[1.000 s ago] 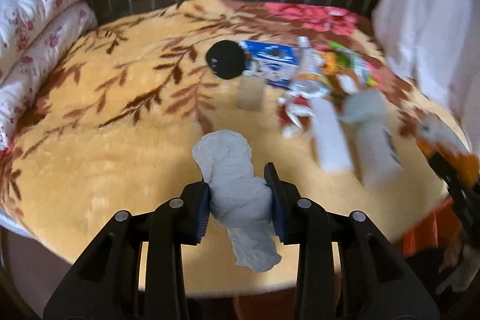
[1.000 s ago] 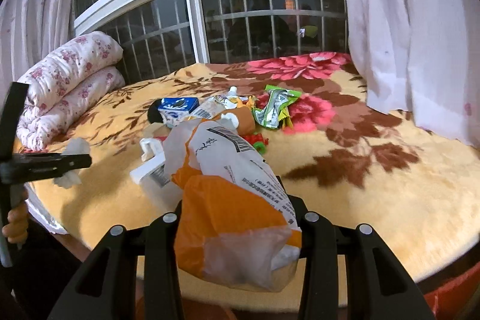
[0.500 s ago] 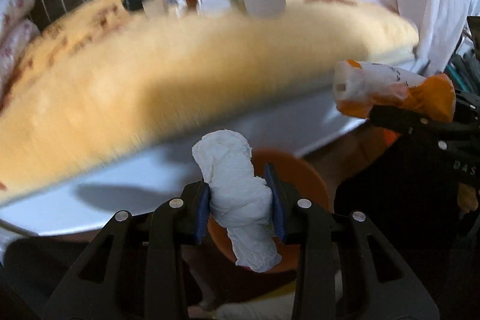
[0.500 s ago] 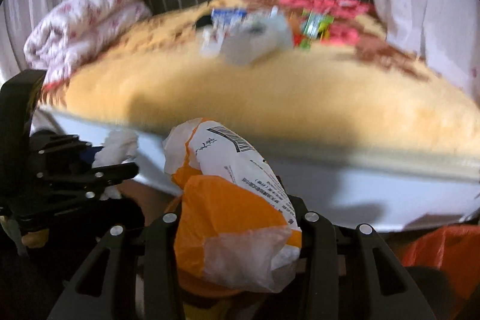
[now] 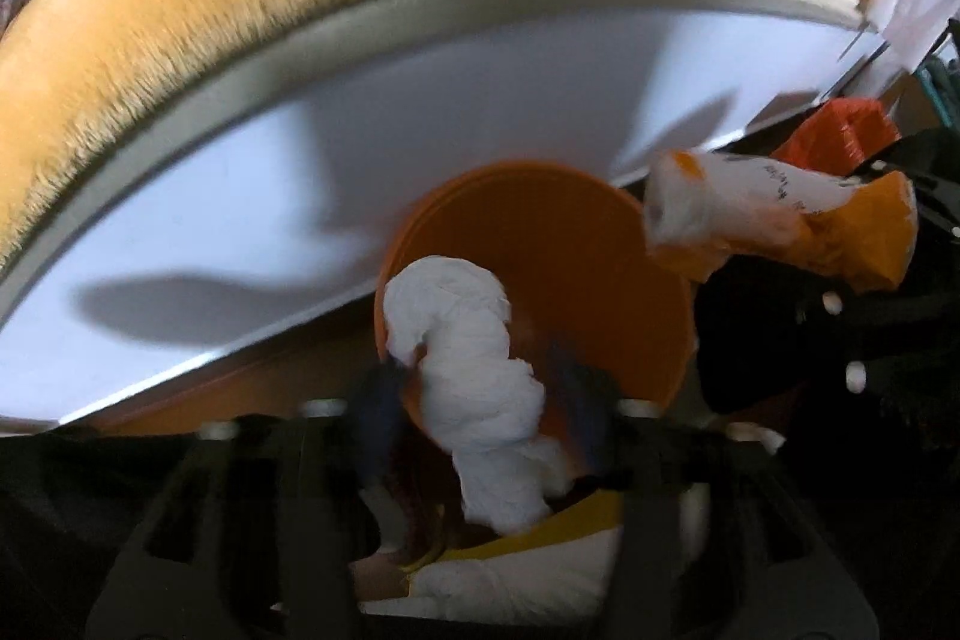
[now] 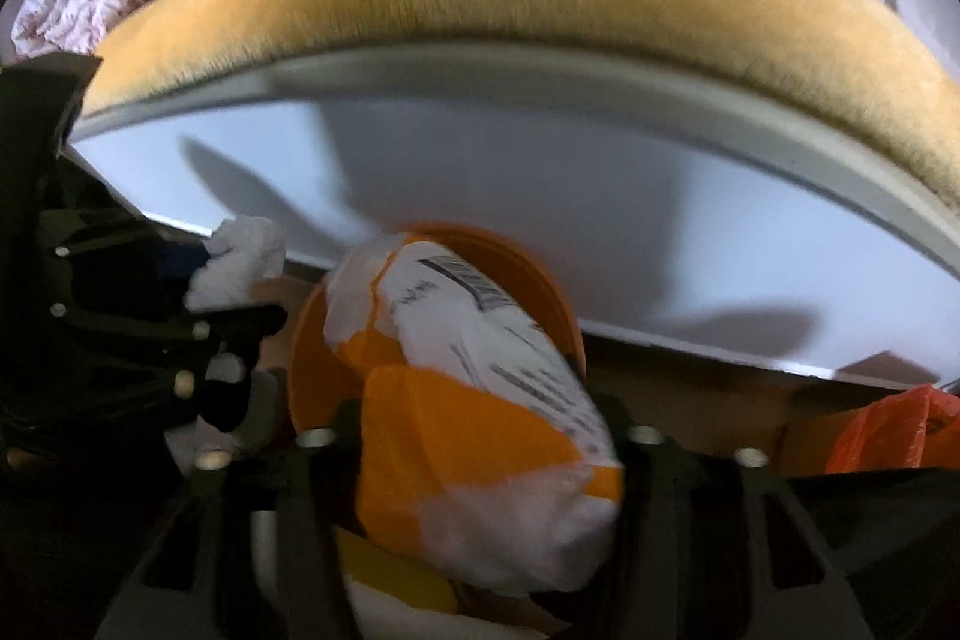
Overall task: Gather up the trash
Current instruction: 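Carry bag and tissue to the orange bucket and open both tools, then grasp the red-white toothpaste tube with the left tool while the right tool grasps the white foam tube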
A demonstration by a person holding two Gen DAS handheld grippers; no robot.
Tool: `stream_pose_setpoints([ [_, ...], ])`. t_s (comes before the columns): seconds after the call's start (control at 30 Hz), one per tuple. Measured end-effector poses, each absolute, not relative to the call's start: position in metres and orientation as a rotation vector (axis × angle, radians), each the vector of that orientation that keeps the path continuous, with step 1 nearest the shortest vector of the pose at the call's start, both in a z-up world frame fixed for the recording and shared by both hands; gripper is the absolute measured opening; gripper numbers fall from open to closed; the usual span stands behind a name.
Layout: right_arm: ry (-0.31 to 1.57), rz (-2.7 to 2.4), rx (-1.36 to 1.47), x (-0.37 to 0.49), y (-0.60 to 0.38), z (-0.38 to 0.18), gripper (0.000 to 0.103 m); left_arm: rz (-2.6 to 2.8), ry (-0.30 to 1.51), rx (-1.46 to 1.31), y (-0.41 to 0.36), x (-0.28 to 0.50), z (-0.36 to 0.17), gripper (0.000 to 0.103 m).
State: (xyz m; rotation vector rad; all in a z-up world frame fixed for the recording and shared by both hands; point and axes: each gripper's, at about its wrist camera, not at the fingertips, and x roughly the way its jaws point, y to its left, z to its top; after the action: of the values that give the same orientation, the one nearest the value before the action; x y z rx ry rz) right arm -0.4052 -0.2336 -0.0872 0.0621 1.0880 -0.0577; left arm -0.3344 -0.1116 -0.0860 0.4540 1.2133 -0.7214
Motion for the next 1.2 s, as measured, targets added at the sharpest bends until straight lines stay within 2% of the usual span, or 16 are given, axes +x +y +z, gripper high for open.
stream_pose_setpoints([
  [0.03,1.094,-0.070,0.060,-0.404,-0.234,-0.091,0.066,-0.715,1.213,0.459,-0.112,-0.335,-0.088,0.076],
  [0.27,1.087,-0.072,0.132,-0.406,-0.250,-0.090,0.068,-0.703,1.209,0.471,-0.114,-0.342,-0.085,0.077],
  [0.33,1.081,-0.067,0.146,-0.405,-0.253,-0.087,0.073,-0.703,1.201,0.470,-0.113,-0.344,-0.082,0.077],
  [0.43,1.089,-0.057,0.162,-0.406,-0.254,-0.087,0.075,-0.701,1.188,0.466,-0.108,-0.337,-0.077,0.077],
  [0.53,1.091,-0.053,0.133,-0.407,-0.249,-0.085,0.084,-0.693,1.153,0.464,-0.102,-0.342,-0.068,0.077],
  [0.67,1.080,-0.047,0.117,-0.404,-0.245,-0.081,0.084,-0.671,1.111,0.452,-0.093,-0.341,-0.054,0.077],
  [0.87,0.989,-0.033,0.150,-0.397,-0.260,-0.042,0.084,-0.668,1.043,0.386,-0.085,-0.327,-0.015,0.077],
  [0.93,0.941,-0.027,0.166,-0.394,-0.267,-0.024,0.084,-0.666,1.008,0.359,-0.088,-0.317,0.001,0.083],
  [1.2,0.792,-0.020,0.231,-0.356,-0.298,0.036,0.084,-0.648,0.917,0.293,-0.101,-0.283,0.037,0.083],
])
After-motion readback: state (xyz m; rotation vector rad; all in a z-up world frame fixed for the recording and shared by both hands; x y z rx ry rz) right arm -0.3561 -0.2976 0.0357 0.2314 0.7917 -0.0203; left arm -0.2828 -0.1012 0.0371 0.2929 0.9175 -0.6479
